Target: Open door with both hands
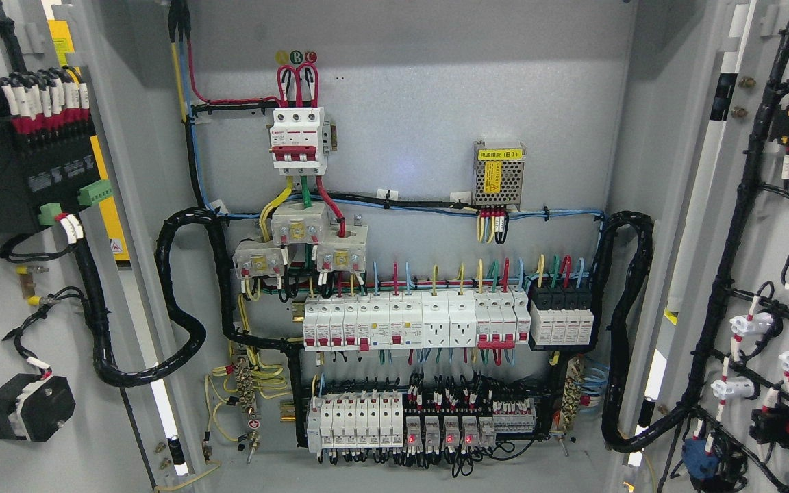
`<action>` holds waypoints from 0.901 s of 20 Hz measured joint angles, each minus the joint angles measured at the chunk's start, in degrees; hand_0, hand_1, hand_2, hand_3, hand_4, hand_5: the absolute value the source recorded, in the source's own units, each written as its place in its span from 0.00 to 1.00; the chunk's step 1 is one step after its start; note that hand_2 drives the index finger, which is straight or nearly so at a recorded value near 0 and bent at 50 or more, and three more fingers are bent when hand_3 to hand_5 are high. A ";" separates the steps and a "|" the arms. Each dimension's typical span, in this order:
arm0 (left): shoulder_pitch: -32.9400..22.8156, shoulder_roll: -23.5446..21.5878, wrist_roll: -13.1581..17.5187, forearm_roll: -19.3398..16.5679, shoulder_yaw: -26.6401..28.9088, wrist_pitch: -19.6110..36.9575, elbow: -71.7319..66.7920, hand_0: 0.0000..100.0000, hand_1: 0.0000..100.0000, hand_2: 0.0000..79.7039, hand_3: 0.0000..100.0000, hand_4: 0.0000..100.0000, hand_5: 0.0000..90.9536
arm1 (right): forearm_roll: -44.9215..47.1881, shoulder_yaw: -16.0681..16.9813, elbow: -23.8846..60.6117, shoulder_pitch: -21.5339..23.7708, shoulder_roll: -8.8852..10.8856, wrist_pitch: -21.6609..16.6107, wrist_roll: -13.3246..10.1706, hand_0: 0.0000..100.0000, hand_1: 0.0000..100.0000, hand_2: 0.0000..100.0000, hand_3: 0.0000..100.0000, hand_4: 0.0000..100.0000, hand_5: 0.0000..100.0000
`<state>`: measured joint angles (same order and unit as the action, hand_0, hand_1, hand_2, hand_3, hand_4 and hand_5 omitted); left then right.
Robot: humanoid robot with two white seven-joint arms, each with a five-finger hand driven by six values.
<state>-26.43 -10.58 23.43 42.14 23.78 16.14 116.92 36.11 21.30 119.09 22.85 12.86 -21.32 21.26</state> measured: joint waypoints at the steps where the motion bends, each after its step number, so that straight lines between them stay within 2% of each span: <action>1: 0.08 -0.46 0.82 1.10 0.89 -1.14 -0.24 0.00 0.00 0.00 0.00 0.00 0.00 | 0.00 0.23 -0.02 0.00 -0.07 0.00 0.00 0.20 0.12 0.00 0.00 0.00 0.00; 8: 1.15 -3.79 3.90 5.18 5.49 -3.85 -2.93 0.00 0.00 0.00 0.00 0.00 0.00 | 0.05 1.47 -0.10 0.04 -0.45 0.12 0.01 0.20 0.12 0.00 0.00 0.00 0.00; 18: 3.72 -9.69 8.82 6.85 8.60 -4.07 -9.36 0.00 0.00 0.00 0.00 0.00 0.00 | 2.25 2.35 0.05 1.48 -0.47 0.17 0.13 0.20 0.12 0.00 0.00 0.00 0.00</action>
<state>-22.71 -20.27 32.25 48.99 32.38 12.07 107.56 38.37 23.64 119.13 24.33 12.40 -21.16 21.39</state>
